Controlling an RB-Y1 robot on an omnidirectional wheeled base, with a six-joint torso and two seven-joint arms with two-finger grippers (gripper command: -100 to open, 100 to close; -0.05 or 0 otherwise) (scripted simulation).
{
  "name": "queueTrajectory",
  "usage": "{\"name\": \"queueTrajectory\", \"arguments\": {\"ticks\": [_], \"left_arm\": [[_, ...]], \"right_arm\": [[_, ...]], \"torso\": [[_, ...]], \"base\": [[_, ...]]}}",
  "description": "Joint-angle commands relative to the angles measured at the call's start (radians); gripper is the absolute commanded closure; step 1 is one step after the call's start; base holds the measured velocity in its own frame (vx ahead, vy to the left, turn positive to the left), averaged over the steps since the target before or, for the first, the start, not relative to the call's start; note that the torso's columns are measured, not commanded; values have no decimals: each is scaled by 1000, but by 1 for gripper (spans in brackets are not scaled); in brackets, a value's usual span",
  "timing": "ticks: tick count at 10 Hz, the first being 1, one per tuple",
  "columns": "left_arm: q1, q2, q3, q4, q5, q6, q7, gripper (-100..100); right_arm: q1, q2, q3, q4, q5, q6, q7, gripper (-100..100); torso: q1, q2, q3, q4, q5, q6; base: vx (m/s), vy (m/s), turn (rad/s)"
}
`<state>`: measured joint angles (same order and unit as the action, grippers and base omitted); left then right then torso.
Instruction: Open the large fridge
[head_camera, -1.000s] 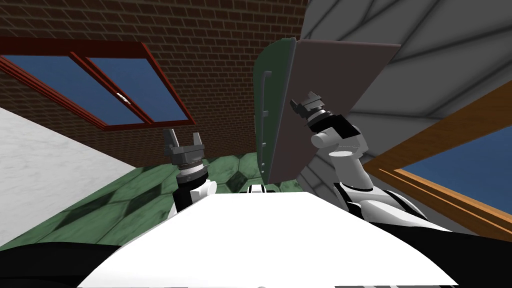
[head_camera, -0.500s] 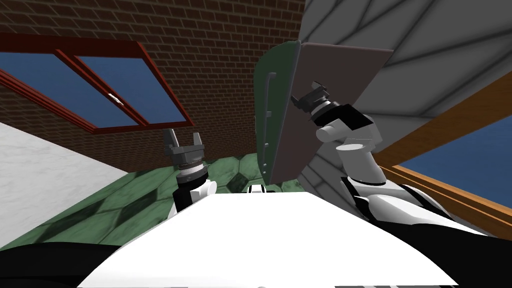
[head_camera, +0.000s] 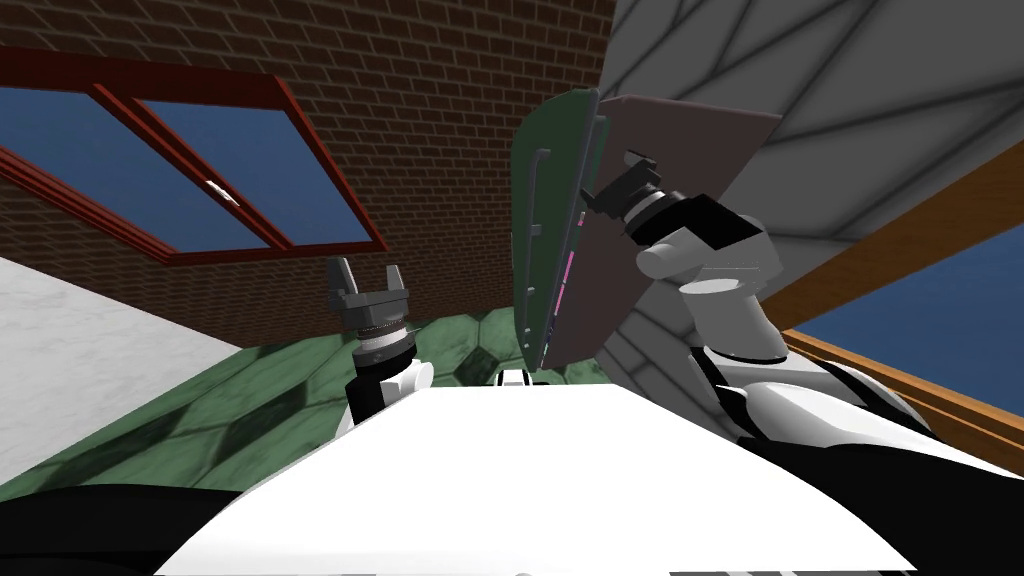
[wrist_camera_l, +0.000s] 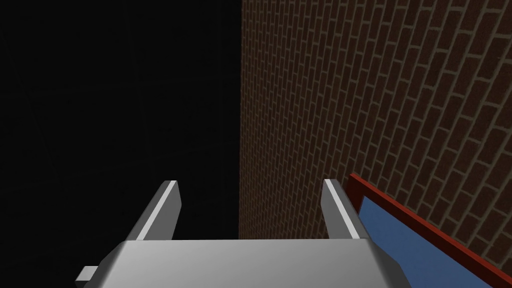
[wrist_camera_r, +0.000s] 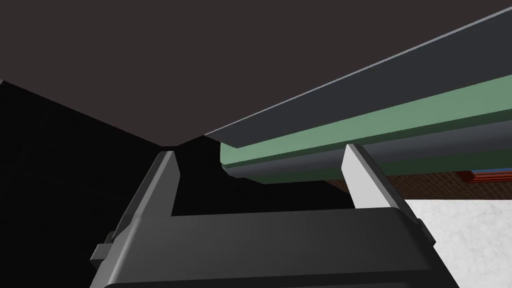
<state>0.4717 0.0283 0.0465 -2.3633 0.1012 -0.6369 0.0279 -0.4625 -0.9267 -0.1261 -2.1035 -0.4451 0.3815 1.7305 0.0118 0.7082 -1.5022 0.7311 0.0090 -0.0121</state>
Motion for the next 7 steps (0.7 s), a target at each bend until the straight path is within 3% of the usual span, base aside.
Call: {"name": "queueTrajectory", "arguments": {"ticks": [1,2,3,4,7], "left_arm": [[0,0,0,0,0,0,0,0],[0,0,0,0,0,0,0,0],[0,0,0,0,0,0,0,0],[0,0,0,0,0,0,0,0],[0,0,0,0,0,0,0,0]], "right_arm": [[-39,-52,3,10,-12,31,74,-100],[-39,-52,3,10,-12,31,92,-100],[-55,-86,10,11,-21,49,126,-100],[-55,-86,10,11,-21,49,139,-100],[-84,-151,24,10,-38,82,223,-100]], "torso": [[-1,-1,-1,0,0,-1],[0,-1,-1,-1,0,0],[1,-2,-2,-1,1,-2],[2,-3,-2,-1,2,-2],[6,-1,-1,0,3,-3]], "base": [[15,75,-68],[19,62,-50],[16,58,-77],[5,63,-30],[3,76,-59]]}}
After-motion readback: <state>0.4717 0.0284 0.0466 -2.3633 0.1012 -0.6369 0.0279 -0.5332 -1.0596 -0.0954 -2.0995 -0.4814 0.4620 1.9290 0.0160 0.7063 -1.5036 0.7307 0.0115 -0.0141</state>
